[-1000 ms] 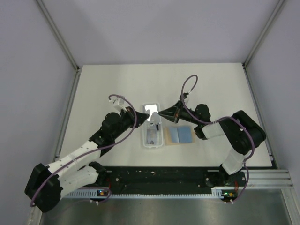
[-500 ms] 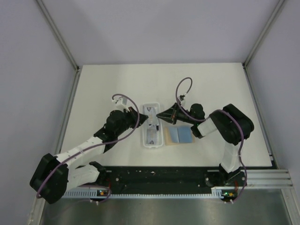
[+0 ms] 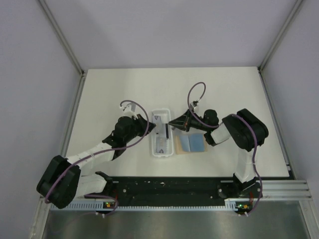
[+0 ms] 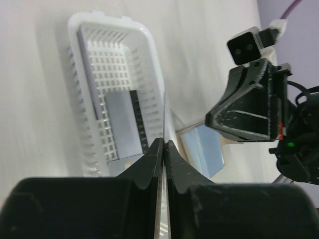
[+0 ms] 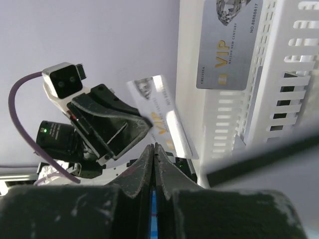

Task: Put the credit cards into the card holder
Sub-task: Pick up the credit card from the storage box.

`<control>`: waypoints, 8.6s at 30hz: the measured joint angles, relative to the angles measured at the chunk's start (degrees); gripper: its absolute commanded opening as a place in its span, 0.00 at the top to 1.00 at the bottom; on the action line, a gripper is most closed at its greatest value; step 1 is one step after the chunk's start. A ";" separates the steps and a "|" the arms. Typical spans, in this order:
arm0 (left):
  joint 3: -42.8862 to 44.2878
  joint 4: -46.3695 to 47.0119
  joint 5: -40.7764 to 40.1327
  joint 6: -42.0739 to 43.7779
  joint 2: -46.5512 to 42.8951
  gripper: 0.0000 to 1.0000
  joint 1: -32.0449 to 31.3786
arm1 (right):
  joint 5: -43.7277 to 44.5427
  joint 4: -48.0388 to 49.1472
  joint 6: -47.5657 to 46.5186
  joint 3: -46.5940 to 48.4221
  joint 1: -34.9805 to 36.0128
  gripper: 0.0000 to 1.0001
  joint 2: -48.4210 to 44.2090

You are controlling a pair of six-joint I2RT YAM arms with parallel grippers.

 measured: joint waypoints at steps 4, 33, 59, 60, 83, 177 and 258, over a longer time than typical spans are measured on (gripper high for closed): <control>-0.96 -0.37 -0.22 0.57 1.25 1.00 0.90 | -0.44 0.55 -0.68 0.00 -0.35 1.00 0.00; -0.39 -2.78 2.38 3.17 4.98 0.99 0.94 | 9.40 -41.77 -32.57 4.04 -0.37 0.77 -25.40; 1.86 -7.32 2.95 4.87 5.25 0.86 0.96 | 24.94 -74.75 -44.81 4.15 -0.39 0.64 -38.53; 1.90 -7.37 2.95 4.87 5.25 0.84 0.96 | 25.53 -75.49 -44.89 4.15 -0.42 0.61 -38.75; 31.34 -16.31 5.31 10.69 24.90 0.53 -10.73 | 44.30 -93.79 -46.99 4.81 -8.83 0.82 -43.41; 44.04 -6.58 12.15 -8.26 53.13 0.97 -15.21 | 34.93 -85.96 -49.31 8.35 -16.59 0.92 -23.23; 18.86 -0.26 15.10 -3.19 15.45 1.00 -15.58 | 8.22 -74.44 -43.50 -10.21 -16.83 0.30 -76.52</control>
